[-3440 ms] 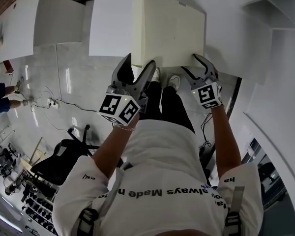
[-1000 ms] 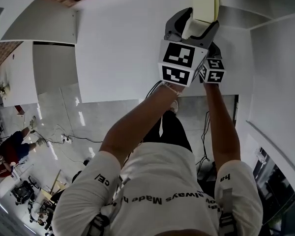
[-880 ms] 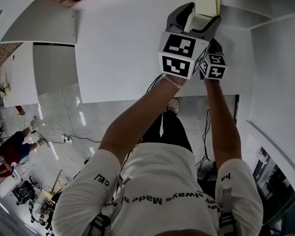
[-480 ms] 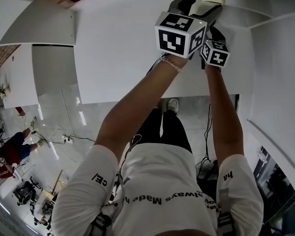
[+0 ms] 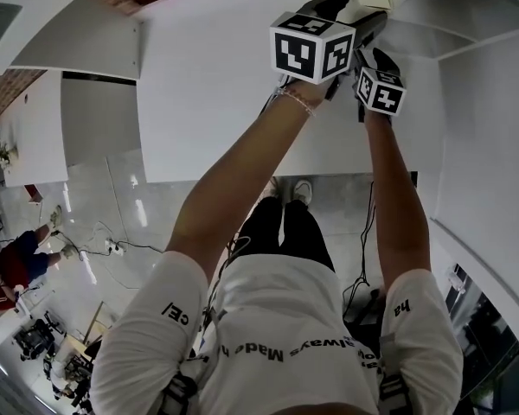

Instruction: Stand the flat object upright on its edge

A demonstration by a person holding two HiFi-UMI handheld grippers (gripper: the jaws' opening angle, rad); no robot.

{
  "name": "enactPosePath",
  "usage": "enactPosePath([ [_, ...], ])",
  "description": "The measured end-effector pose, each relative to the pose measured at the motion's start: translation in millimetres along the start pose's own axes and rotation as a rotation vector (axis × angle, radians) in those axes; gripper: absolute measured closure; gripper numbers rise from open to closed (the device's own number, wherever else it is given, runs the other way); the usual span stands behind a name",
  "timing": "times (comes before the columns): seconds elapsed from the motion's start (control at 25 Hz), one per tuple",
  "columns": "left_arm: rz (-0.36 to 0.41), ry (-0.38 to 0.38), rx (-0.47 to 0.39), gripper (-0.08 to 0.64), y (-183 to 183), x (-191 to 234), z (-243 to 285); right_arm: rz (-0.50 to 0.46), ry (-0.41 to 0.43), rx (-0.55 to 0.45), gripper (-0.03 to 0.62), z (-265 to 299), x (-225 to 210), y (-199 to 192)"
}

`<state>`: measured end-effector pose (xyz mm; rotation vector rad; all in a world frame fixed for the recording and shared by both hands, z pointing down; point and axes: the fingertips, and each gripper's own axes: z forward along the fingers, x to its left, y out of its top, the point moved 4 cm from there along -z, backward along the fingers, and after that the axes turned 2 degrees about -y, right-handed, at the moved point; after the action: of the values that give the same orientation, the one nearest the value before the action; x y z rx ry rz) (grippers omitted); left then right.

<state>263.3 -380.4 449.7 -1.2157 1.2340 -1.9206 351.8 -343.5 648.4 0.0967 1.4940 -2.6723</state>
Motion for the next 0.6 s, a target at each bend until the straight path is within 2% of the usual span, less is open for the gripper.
enactPosePath([
  [0.16,0.01,0.036,-0.001,0.256,-1,8,-40,-0.07,0.044,-0.039,0.4,-33,13,16],
  [0.32,0.042,0.065,-0.034,0.271,1,9,-90,-0.116,0.102,-0.124,0.441,-76,27,52],
  [0.44,0.083,0.072,-0.049,0.368,-3,-1,-136,-0.124,0.162,-0.164,0.466,-115,49,71],
  [0.6,0.153,0.111,-0.06,0.448,-6,-22,-201,-0.121,0.244,-0.205,0.49,-174,90,89],
])
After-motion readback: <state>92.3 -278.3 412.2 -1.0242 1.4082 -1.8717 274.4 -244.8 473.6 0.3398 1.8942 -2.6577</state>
